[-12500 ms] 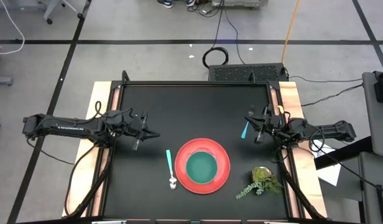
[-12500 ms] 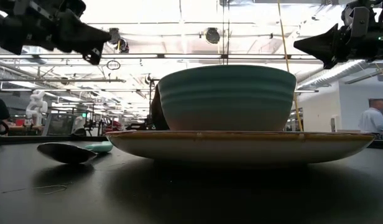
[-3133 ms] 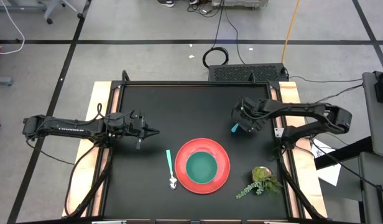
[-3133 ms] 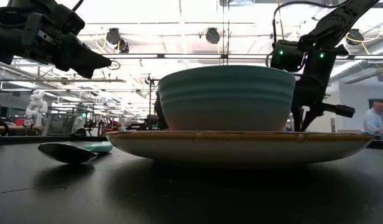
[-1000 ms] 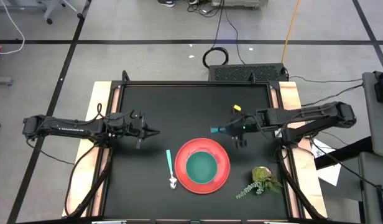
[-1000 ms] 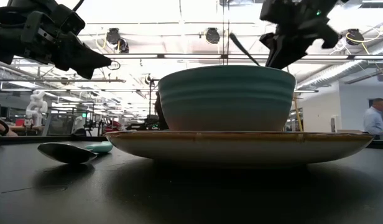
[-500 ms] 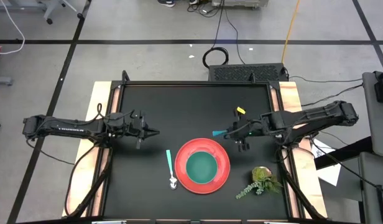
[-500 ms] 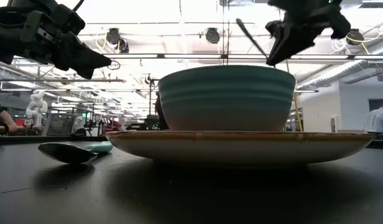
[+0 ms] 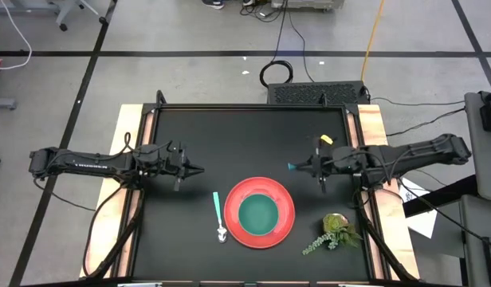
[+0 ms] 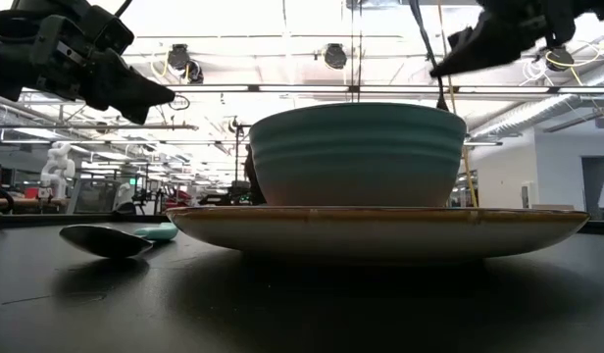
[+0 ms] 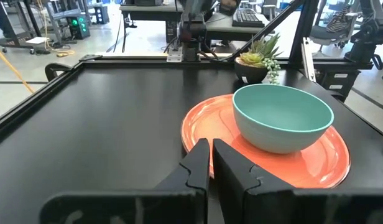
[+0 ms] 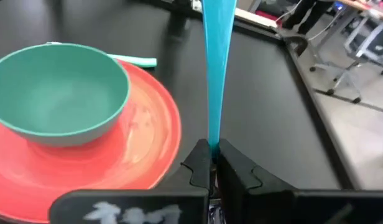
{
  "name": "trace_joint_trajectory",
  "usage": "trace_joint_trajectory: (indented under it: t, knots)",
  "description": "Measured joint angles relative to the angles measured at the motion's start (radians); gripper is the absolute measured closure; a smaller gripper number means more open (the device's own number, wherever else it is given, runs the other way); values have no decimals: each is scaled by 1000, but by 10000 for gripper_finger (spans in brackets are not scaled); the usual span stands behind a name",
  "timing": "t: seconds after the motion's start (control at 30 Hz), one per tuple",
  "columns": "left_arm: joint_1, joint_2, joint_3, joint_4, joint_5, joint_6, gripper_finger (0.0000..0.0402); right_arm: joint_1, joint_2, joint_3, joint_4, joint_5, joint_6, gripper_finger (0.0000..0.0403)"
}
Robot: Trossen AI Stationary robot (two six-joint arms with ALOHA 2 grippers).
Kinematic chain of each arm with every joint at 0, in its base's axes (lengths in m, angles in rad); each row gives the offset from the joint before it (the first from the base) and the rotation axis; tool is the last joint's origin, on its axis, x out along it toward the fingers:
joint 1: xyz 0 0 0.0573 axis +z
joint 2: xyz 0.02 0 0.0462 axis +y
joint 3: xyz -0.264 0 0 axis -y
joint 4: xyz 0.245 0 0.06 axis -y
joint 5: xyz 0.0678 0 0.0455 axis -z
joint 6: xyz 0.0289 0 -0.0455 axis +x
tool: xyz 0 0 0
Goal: Set table place
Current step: Put the light blue fork on the orange plate to the right of the green bowl
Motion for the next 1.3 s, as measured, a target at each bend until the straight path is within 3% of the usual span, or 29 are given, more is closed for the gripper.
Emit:
trace_joint_trajectory:
  t: [0.1, 0.43, 0.83, 1.07, 1.2, 1.3]
  knots:
    - [0, 0, 0, 0, 1, 2, 376, 0, -20, -65, 51, -47, 19, 401]
    - [0, 0, 0, 3, 6, 0, 376, 0, -61, -205, 207, -57, 49, 401]
    - [0, 0, 0, 4, 6, 0, 376, 0, -61, -217, 251, -72, 48, 401]
    - [0, 0, 0, 19, 6, 2, 376, -30, -55, -217, 386, -76, 28, 401]
    - [0, 0, 0, 25, 6, -10, 376, -70, -34, -217, 419, -167, 42, 401]
    - [0, 0, 0, 25, 6, -14, 376, -88, -9, -214, 455, -179, 44, 401]
